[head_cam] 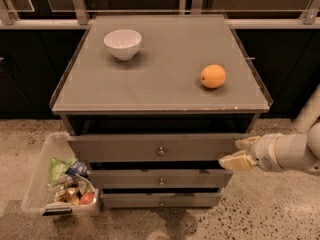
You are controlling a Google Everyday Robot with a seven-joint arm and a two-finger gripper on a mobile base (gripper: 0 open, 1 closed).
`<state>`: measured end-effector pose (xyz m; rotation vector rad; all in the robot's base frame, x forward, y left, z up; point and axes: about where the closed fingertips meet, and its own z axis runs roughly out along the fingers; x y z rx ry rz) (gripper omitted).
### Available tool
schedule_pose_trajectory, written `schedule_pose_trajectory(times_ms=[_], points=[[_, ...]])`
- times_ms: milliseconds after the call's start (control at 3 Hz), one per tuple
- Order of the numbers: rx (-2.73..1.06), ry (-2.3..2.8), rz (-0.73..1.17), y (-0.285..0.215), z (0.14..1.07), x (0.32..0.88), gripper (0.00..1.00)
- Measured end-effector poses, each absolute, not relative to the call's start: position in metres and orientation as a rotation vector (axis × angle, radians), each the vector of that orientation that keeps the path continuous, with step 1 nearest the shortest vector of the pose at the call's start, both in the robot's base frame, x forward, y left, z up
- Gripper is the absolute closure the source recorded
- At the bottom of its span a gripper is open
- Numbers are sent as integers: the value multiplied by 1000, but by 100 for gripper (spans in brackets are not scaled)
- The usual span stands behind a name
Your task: Close top drawer
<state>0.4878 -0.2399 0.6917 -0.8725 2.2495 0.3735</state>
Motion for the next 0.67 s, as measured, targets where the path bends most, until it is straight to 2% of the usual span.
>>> schedule_pose_trajectory(times_ms=[333,667], points=[[-873,2249,373,-240,692,488,0],[-873,2249,373,-240,692,488,0]])
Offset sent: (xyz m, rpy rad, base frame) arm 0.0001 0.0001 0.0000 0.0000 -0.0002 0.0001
